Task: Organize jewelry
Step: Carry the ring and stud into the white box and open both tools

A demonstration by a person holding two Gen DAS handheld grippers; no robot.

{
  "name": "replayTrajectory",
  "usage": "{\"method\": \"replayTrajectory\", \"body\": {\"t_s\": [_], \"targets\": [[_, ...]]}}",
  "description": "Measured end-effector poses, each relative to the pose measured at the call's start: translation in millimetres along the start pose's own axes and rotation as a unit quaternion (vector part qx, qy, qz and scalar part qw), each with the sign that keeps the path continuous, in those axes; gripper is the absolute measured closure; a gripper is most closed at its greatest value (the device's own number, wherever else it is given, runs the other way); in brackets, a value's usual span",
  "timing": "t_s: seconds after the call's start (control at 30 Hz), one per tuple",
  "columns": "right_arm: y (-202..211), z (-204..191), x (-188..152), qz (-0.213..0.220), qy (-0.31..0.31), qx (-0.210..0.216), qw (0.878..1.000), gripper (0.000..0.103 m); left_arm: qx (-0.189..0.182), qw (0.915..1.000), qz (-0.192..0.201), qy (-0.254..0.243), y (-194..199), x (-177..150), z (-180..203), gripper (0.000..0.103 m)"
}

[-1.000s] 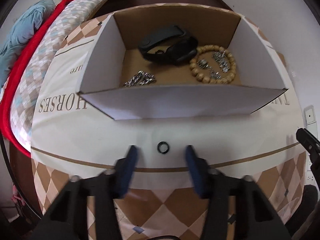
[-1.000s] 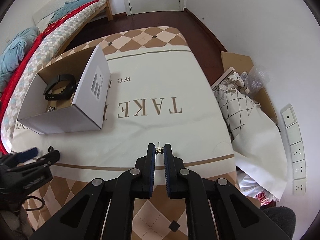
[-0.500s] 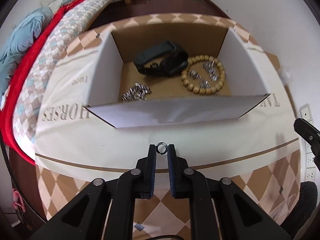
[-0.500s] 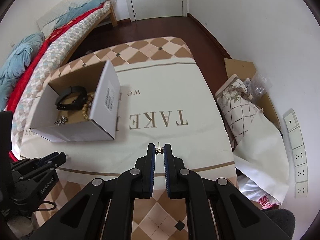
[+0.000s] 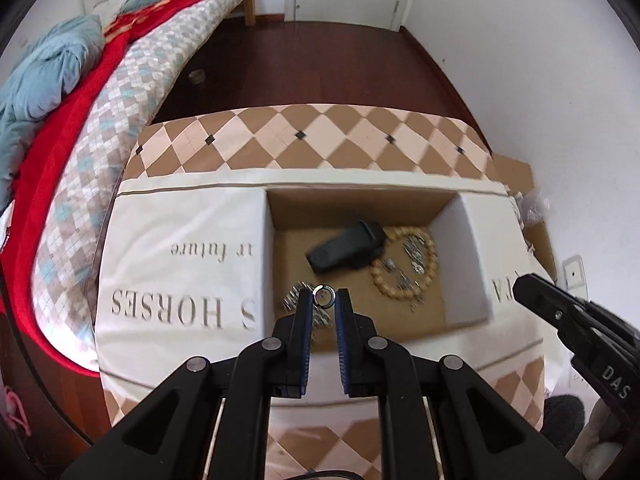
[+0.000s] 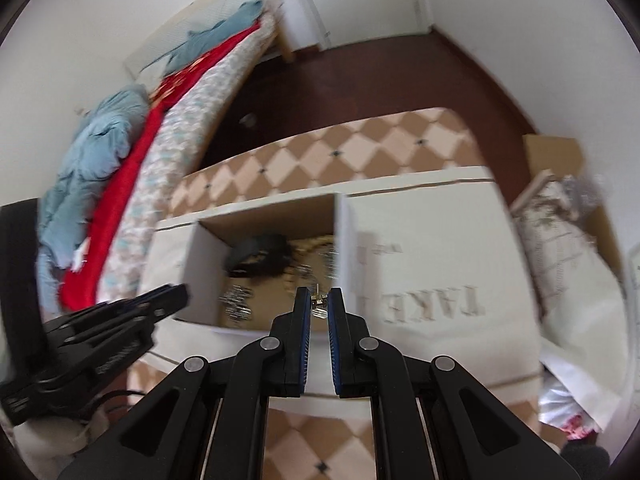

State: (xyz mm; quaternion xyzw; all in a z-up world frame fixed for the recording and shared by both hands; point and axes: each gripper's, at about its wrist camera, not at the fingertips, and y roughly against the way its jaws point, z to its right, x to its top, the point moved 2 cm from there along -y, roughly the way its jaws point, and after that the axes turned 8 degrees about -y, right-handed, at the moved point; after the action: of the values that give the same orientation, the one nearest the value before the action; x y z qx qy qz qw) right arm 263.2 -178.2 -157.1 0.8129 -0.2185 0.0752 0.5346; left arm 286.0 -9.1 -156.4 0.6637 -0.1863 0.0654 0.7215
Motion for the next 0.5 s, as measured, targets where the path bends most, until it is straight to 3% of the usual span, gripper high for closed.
{"method": "replayTrajectory", "body": {"t_s": [0.33,0.37,0.43,0.5], "targets": [[-65.7,-13.6,25.2,-0.113,-0.035,0.039,0.992,0.091,-0.035,0.9969,-0.062,0.033,-31.5,27.9,-29.2,0.091],[-69.5,-11.7,25.0,-0.123,-0.045,0.041,0.990,0.088,-0.035,0.9968,-0.062,0.036,-30.8,28.9,-30.3,0.090],[-72.1,-9.0,25.3,-0.130,-0.058,0.046,0.989,0.071,-0.026,0.9970,-0.062,0.038,-28.2,31.2,-33.7,0.086],[-68.8,-6.1,25.9,-0.126,-0.067,0.050,0.989,0.063,-0.020,0.9978,-0.050,0.039,-21.2,33.0,-36.4,0.073]]}}
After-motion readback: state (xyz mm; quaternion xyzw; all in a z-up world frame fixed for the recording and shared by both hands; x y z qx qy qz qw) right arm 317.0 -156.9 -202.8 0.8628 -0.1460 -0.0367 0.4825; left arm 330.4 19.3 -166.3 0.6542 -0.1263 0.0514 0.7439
